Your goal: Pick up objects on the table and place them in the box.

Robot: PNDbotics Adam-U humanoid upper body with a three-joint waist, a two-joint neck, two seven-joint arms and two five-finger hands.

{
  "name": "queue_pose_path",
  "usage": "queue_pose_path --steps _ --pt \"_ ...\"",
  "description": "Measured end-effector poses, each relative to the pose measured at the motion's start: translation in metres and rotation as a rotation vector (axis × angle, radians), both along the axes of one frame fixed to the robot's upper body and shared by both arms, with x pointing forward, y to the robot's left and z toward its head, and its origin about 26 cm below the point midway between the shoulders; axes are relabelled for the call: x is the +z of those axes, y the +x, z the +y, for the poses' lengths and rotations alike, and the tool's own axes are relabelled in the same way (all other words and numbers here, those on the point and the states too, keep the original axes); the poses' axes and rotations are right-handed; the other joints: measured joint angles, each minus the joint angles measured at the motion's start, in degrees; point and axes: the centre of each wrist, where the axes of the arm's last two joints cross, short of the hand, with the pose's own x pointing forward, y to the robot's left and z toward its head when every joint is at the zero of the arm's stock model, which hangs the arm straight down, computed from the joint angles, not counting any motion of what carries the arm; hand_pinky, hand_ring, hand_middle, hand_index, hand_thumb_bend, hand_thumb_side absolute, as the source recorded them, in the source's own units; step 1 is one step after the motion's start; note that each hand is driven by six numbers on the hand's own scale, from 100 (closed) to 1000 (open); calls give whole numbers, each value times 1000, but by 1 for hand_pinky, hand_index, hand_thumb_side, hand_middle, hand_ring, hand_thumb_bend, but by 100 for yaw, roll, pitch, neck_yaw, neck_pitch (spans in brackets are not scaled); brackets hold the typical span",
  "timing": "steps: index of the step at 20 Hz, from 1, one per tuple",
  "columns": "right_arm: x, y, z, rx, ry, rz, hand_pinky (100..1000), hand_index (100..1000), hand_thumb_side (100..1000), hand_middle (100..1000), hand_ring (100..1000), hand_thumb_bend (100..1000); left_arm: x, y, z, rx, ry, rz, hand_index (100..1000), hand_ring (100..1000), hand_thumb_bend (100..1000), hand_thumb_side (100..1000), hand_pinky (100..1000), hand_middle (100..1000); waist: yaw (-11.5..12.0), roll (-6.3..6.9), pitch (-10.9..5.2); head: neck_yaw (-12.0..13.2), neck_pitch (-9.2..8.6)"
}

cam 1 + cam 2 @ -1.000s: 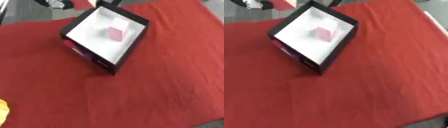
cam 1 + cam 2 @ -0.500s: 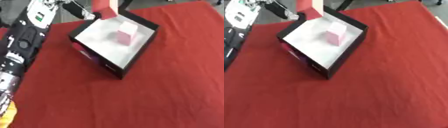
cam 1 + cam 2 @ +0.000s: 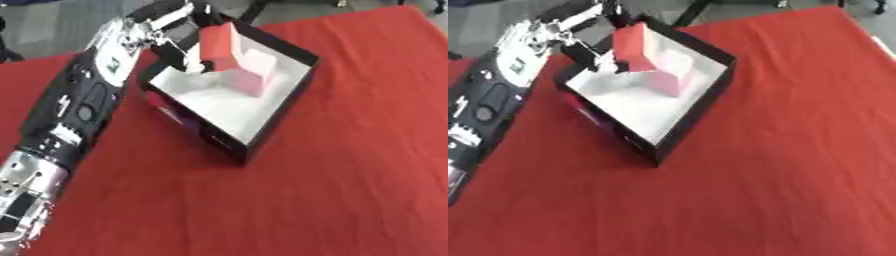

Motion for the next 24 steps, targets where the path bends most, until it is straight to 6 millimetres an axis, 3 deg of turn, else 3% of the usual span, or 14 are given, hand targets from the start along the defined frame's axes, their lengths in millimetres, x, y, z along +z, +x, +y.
queue_pose_path --steps 1,2,3,5,10,12,14,15,16,17,20,21,24 --pt "0 0 0 1 -1 1 882 901 643 820 846 100 0 0 0 -5 10 2 856 803 364 268 825 716 0 0 0 -1 0" --pt "0 0 0 1 -1 2 883 901 643 819 846 100 -1 0 0 -11 19 5 876 825 364 268 846 740 0 0 0 -2 0" --pt "0 0 0 1 -1 3 883 900 644 819 845 100 -2 0 1 -15 26 9 880 828 469 515 850 742 0 0 0 -4 0" --pt "-1 1 0 4 -4 5 883 900 646 818 845 100 -4 0 1 -25 37 14 880 834 533 585 860 748 4 0 0 -14 0" --pt "-2 1 1 6 -5 9 883 900 644 817 844 100 -4 0 2 -50 43 4 882 834 536 522 859 745 13 0 0 -34 0" --pt "-2 1 0 6 -5 11 883 900 644 817 844 100 -7 0 4 -51 29 4 871 814 422 420 844 718 19 0 0 -46 1" --pt "-4 0 0 3 -5 18 883 900 644 817 844 100 -6 0 4 -58 -3 0 867 804 353 393 835 701 58 0 0 -75 9" --pt "-5 0 -1 1 -5 21 883 900 644 816 844 100 -4 -1 5 -60 -19 -5 864 794 231 336 827 692 82 0 0 -100 19" --pt "-7 0 -2 -2 -5 26 883 900 644 816 844 100 -1 -2 6 -61 -39 -14 865 793 223 342 826 692 120 0 0 -134 54" --pt "-9 -1 -3 -6 -5 32 883 900 658 817 844 100 3 -4 8 -64 -66 -22 868 782 175 434 816 693 169 0 -2 -181 91" --pt "-14 -4 -9 -33 -8 44 884 899 632 816 844 100 18 -13 20 -86 -154 -52 879 781 164 425 808 708 365 21 -16 -405 237" --pt "-15 -6 -11 -45 -11 46 884 899 628 816 844 100 23 -17 27 -93 -178 -62 882 781 161 384 808 712 432 39 -40 -483 289" --pt "-18 -10 -20 -84 -17 56 885 899 622 817 844 100 40 -38 48 -134 -240 -104 884 781 156 409 811 715 672 44 -204 -674 459"
